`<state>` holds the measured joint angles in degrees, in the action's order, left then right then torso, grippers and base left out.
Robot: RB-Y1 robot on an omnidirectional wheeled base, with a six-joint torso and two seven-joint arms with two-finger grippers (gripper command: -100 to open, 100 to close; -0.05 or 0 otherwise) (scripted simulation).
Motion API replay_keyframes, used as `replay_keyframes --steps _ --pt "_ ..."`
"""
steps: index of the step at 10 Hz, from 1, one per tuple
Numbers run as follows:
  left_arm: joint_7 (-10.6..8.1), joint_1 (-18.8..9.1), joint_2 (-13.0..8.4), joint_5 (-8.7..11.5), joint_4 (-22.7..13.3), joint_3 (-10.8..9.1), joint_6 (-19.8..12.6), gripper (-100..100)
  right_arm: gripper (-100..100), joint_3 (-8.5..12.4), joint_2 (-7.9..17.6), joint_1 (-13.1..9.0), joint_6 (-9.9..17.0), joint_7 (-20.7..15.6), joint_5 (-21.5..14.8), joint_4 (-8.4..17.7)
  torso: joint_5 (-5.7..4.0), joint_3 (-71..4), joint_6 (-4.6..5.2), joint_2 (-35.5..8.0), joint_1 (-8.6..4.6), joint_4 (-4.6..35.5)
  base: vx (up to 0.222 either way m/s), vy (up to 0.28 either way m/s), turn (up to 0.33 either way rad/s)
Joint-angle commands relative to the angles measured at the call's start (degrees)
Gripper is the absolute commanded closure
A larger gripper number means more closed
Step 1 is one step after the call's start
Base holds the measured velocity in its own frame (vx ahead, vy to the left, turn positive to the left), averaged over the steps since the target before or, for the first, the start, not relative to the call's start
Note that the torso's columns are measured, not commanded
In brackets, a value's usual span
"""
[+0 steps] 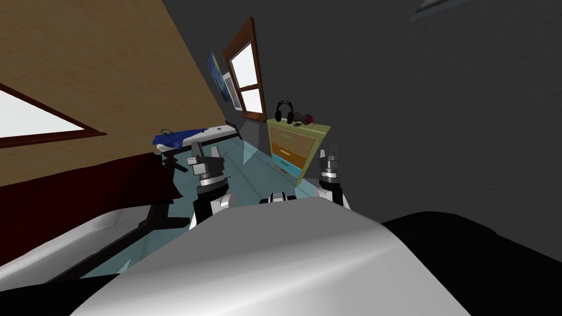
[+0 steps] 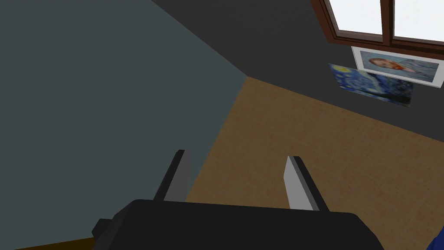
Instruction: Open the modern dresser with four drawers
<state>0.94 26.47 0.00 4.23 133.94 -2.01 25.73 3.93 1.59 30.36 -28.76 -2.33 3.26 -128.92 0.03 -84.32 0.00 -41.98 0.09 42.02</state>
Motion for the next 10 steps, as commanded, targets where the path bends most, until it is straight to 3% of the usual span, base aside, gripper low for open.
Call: replay_keyframes --steps 1,5,10 --pt "0.00 0.00 0.00 0.00 0.00 0.00 0.00 0 -100 0.72 3.59 1.40 1.33 -2.19 -2.50 -0.97 0.01 -0.26 0.00 -0.13 0.02 0.16 0.090 0.061 -0.032" --pt "0.00 0.01 0.01 0.00 0.00 0.00 0.00 0 -100 2.68 6.82 4.97 4.42 -7.40 -8.84 -2.76 -0.01 -0.30 0.00 -0.22 -0.04 0.24 0.143 0.104 -0.050" --pt "0.00 0.00 0.00 0.00 0.00 0.00 0.00 0 -100 5.31 8.31 9.63 8.52 -14.25 -16.70 -4.55 -0.09 -0.11 0.01 -0.52 -0.29 0.33 0.129 0.114 -0.057"
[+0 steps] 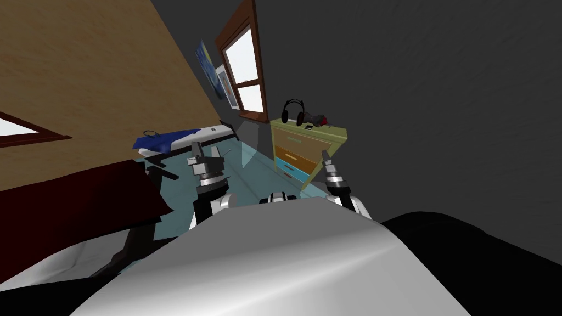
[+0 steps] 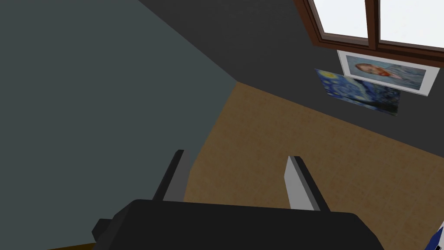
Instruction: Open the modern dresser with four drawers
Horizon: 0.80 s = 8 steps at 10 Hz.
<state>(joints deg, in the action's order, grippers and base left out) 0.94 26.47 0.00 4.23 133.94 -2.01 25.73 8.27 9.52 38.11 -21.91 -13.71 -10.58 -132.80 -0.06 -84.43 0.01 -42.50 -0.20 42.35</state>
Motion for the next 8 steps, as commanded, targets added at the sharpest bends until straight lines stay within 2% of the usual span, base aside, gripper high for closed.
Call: replay_keyframes --steps 1,2,4,5,7,8 --pt "0.00 0.00 0.00 0.00 0.00 0.00 0.00 0 -100 1.68 0.58 3.15 2.80 -4.54 -4.74 -1.06 0.03 -0.12 0.00 0.20 0.13 -0.05 0.194 0.125 -0.088" --pt "0.00 0.01 0.00 0.00 0.00 0.00 0.00 0 -100 1.68 0.58 3.15 2.80 -4.74 -5.71 -1.06 0.09 -0.29 0.00 0.47 0.29 -0.13 0.151 0.110 -0.027" --pt "0.00 0.00 0.00 0.00 0.00 0.00 0.00 0 -100 3.10 0.85 5.79 5.15 -8.34 -9.49 -1.80 0.06 -0.10 0.00 0.13 0.17 -0.05 0.127 0.110 -0.063" --pt "0.00 0.01 0.00 0.00 0.00 0.00 0.00 0 -100 3.10 0.85 5.79 5.15 -8.58 -10.35 -1.80 0.06 -0.11 0.00 0.19 0.22 -0.05 0.116 0.112 -0.034" --pt "0.00 0.00 0.00 0.00 0.00 0.00 0.00 0 -100 4.46 1.00 8.54 7.58 -12.24 -14.12 -2.46 0.06 -0.13 -0.01 0.21 0.19 -0.06 0.137 0.125 -0.060" --pt "0.00 0.01 0.00 0.00 0.00 0.00 0.00 0 -100 4.46 1.00 8.54 7.58 -12.51 -14.99 -2.46 0.08 -0.17 0.00 0.25 0.26 -0.08 0.114 0.107 -0.036"
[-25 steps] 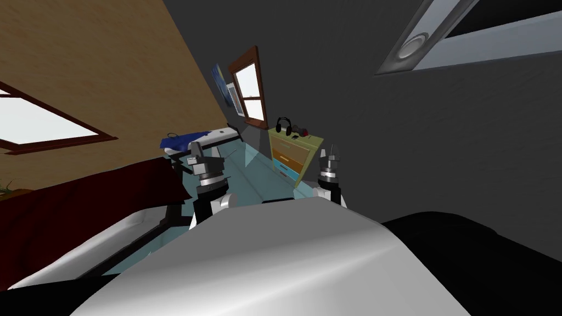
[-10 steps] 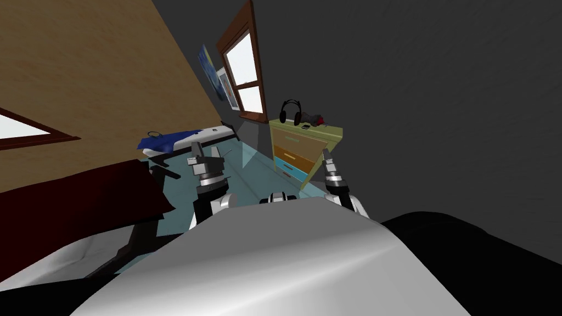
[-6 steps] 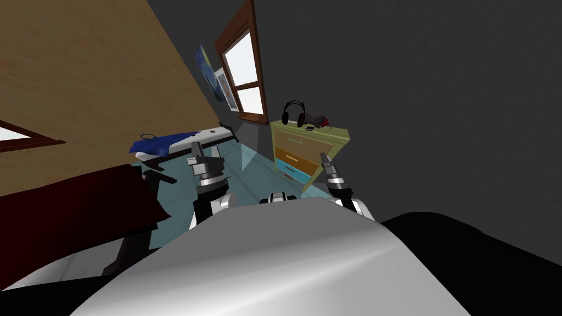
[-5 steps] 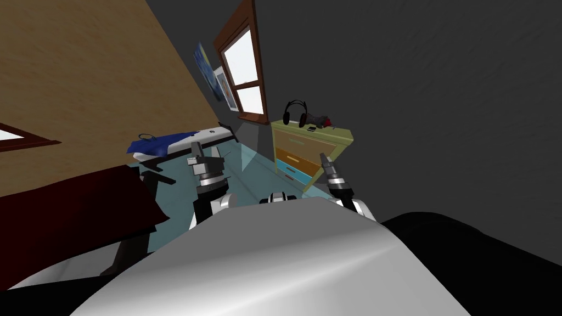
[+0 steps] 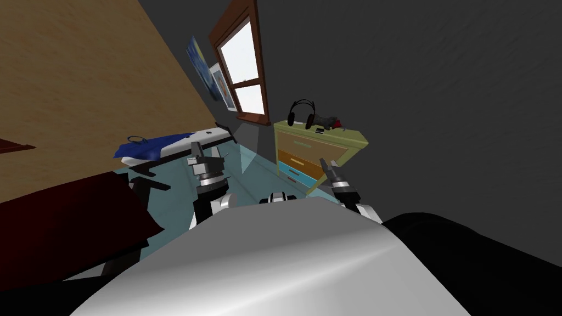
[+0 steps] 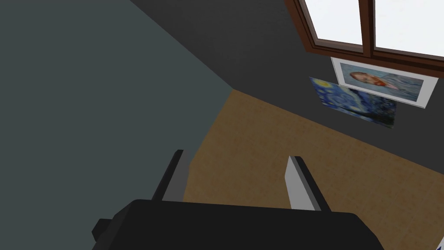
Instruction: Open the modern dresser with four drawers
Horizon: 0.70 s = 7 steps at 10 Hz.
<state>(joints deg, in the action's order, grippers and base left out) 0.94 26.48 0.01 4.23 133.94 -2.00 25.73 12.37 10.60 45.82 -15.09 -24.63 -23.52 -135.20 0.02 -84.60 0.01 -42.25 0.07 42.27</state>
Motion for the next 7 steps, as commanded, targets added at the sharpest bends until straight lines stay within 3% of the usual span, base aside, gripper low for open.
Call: replay_keyframes --steps 1,7 --pt "0.00 -0.01 0.00 0.00 0.00 0.00 0.00 0 -100 1.00 -0.05 2.24 2.00 -3.57 -4.14 -0.36 -0.03 0.04 -0.02 -0.06 -0.11 0.02 0.130 0.098 -0.044" --pt "0.00 -0.01 -0.01 0.00 0.00 0.00 0.00 0 -100 3.21 -0.35 7.95 6.94 -11.29 -12.75 -1.25 -0.01 0.06 -0.02 -0.11 -0.05 0.03 0.137 0.098 -0.043"
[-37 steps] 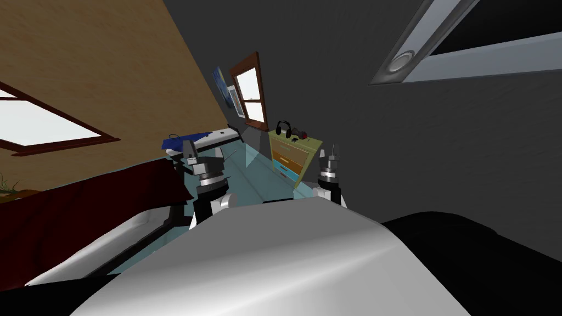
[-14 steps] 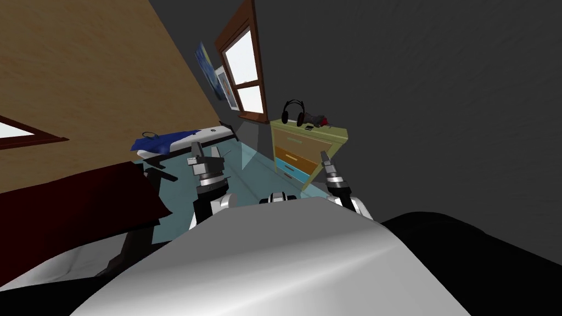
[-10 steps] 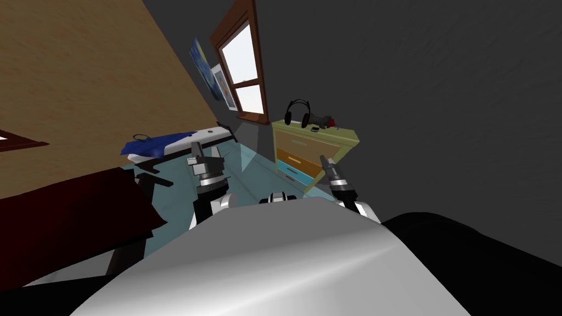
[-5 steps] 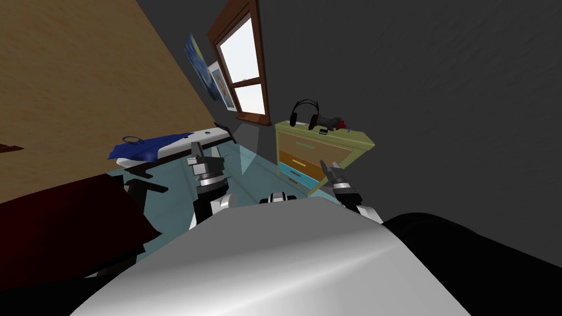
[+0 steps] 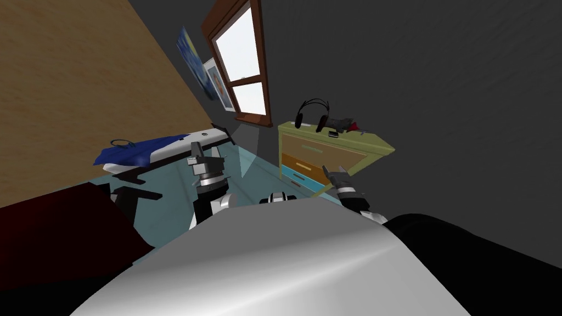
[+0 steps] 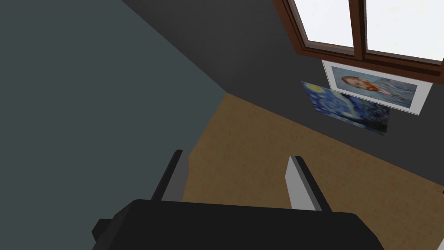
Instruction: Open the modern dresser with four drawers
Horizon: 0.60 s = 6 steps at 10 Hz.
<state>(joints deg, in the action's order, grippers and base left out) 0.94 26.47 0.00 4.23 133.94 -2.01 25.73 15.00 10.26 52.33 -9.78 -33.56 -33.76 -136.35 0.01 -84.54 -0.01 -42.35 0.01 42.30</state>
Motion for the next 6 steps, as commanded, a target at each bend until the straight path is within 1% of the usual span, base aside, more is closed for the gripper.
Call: replay_keyframes --steps 1,2,3,5,6 --pt "0.00 0.00 0.00 0.00 0.00 0.00 0.00 0 -100 1.02 -0.18 2.88 2.84 -4.11 -4.30 -0.25 -0.01 0.02 0.02 0.00 0.01 0.01 0.166 0.128 -0.057" --pt "0.00 0.01 0.00 0.00 0.00 0.00 0.00 0 -100 1.42 -0.39 4.31 4.05 -5.62 -6.01 -0.40 0.02 -0.07 0.02 0.14 0.09 -0.03 0.174 0.143 -0.047" --pt "0.00 0.01 0.00 0.00 0.00 0.00 0.00 0 -100 1.42 -0.39 4.31 4.05 -6.07 -6.25 -0.40 0.02 -0.10 0.01 0.17 0.09 -0.05 0.121 0.090 -0.015" --pt "0.00 0.00 0.00 0.00 0.00 0.00 0.00 0 -100 2.10 -0.93 7.15 6.41 -9.39 -9.65 -0.67 -0.08 0.02 0.01 -0.01 -0.23 0.01 0.143 0.059 -0.029" --pt "0.00 0.01 0.00 0.00 0.00 -0.01 0.00 0 -100 2.38 -1.24 8.54 7.55 -10.94 -11.20 -0.81 -0.05 -0.05 0.02 0.11 -0.11 -0.02 0.183 0.122 -0.036"
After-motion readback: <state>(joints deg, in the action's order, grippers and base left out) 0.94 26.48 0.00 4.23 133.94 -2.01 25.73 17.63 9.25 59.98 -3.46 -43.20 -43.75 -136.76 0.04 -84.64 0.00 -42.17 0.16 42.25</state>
